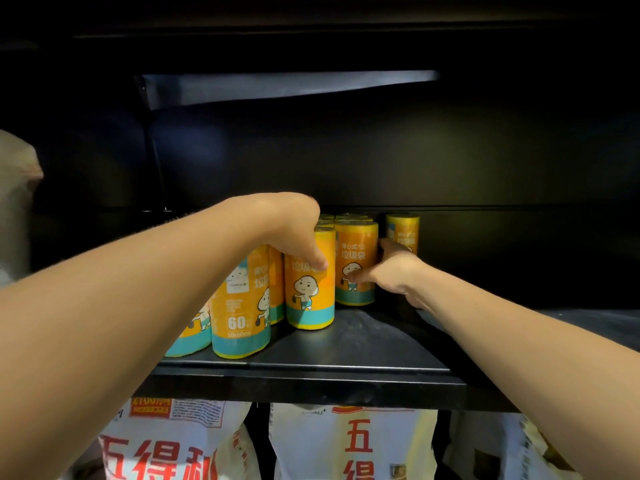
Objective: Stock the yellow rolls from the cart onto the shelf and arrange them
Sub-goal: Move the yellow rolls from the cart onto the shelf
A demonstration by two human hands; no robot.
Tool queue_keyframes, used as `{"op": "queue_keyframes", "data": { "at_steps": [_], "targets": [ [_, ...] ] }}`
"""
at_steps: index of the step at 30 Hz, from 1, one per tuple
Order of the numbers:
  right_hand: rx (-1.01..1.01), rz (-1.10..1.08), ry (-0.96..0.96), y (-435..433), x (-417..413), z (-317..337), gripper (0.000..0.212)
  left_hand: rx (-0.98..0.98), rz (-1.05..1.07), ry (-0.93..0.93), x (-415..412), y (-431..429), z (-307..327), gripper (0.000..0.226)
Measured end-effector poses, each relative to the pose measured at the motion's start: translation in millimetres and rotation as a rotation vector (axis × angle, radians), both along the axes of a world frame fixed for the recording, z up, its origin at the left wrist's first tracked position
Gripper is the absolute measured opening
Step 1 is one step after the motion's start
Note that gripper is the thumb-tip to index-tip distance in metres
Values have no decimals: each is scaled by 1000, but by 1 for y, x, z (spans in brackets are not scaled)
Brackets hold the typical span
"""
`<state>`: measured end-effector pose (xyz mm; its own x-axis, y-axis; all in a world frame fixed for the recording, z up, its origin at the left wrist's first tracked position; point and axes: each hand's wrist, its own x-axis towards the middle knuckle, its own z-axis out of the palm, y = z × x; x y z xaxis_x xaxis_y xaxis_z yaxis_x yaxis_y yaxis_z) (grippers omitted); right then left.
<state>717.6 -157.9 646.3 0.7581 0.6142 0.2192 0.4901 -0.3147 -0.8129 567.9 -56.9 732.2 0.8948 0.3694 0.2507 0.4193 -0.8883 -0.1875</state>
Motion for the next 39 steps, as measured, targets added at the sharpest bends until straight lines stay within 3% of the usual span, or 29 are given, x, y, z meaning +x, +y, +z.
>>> {"op": "queue_keyframes", "data": {
  "at_steps": [5, 8, 13, 18, 20, 25, 29, 39],
  "targets": [
    [-70, -23, -128, -12, -8, 0, 85, 41, 7, -12, -6, -2, 1, 90],
    [-35, -45, -203, -24, -11, 4, 86, 89, -33, -123, -14, -5, 3, 102],
    [82, -22, -238, -46, -24, 11, 74, -15, -147, -375, -34, -21, -3, 79],
    [271, 13, -576, -74, -47, 1, 60, 40, -234, -631, -62, -44, -25, 69],
    [397, 71, -621, -82, -60, -8, 50, 38, -270, -721, -74, -51, -38, 63],
    [643, 330, -561, -87, -105, -37, 35, 11, -354, -832, -111, -63, -78, 51],
    [730, 551, -420, -75, -149, -74, 34, 1, -290, -830, -152, -66, -119, 46],
    [579, 834, -136, 1, -266, -174, 29, -153, 65, -845, -296, -35, -236, 31]
  ]
}}
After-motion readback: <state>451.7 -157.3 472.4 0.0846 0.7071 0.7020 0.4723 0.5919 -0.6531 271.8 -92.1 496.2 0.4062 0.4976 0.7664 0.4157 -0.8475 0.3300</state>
